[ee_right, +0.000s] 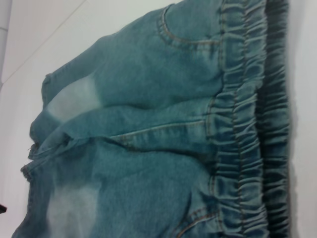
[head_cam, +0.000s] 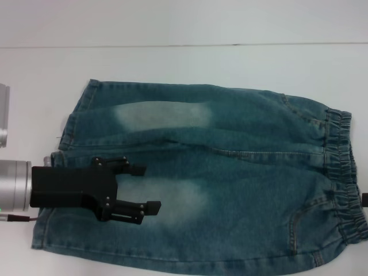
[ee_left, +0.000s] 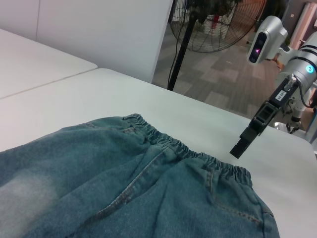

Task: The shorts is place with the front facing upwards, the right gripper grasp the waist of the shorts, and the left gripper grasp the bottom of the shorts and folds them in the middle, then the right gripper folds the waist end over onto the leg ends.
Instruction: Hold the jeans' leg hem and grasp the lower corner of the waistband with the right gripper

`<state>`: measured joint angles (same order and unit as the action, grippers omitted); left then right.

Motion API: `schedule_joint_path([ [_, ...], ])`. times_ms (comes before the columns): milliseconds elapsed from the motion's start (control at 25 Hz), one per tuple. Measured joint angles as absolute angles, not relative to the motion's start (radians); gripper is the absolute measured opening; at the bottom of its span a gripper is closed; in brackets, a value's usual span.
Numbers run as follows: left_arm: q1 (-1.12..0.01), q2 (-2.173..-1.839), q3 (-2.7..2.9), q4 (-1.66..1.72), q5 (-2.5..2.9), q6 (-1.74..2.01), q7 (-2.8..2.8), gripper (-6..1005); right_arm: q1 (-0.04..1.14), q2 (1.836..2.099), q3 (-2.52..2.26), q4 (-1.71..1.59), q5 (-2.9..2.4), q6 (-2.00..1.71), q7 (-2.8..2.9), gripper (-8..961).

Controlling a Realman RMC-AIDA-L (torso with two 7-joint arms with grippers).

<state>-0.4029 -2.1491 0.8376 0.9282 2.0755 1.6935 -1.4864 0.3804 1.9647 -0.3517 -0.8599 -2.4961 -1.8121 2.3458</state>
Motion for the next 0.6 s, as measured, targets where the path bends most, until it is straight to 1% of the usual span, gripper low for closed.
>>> schedule_joint_path([
  [600, -0.403, -2.152, 0.837, 0.966, 2.075, 1.720, -1.500, 932, 0.386, 1.971, -0.379, -0.847, -2.493, -1.815, 2.347, 887],
])
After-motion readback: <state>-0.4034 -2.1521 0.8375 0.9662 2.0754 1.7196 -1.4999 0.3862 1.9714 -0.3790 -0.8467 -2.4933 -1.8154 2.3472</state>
